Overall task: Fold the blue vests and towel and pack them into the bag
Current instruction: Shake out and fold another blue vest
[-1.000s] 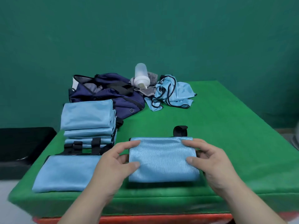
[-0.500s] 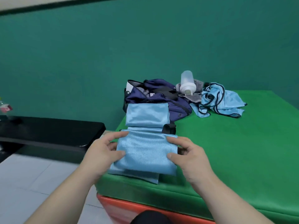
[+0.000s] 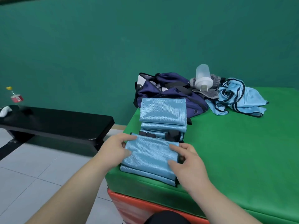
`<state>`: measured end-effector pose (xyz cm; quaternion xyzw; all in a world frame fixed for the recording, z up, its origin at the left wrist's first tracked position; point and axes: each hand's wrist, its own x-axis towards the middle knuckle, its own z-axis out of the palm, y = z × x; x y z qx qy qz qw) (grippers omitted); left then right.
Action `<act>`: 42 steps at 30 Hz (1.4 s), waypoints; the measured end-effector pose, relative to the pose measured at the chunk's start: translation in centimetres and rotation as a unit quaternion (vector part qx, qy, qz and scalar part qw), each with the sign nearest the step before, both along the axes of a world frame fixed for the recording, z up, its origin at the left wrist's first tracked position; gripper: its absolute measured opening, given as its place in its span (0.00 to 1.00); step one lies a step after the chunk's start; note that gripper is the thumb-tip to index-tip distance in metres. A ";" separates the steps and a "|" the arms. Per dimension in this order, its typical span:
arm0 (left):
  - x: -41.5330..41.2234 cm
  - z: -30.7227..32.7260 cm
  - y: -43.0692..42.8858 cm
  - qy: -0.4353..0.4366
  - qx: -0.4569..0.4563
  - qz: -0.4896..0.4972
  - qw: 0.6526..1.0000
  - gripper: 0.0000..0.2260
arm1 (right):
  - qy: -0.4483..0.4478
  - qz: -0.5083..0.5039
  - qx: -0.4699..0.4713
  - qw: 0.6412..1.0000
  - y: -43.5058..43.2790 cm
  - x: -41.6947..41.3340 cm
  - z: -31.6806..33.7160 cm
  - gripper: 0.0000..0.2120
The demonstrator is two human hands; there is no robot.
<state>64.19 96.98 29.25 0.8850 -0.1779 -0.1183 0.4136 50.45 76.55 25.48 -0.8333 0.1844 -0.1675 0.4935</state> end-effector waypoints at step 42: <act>-9.3 -0.3 -22.8 -0.295 0.199 -0.208 0.911 0.29 | 0.081 -0.002 -0.244 0.967 -20.9 -5.9 1.2 0.26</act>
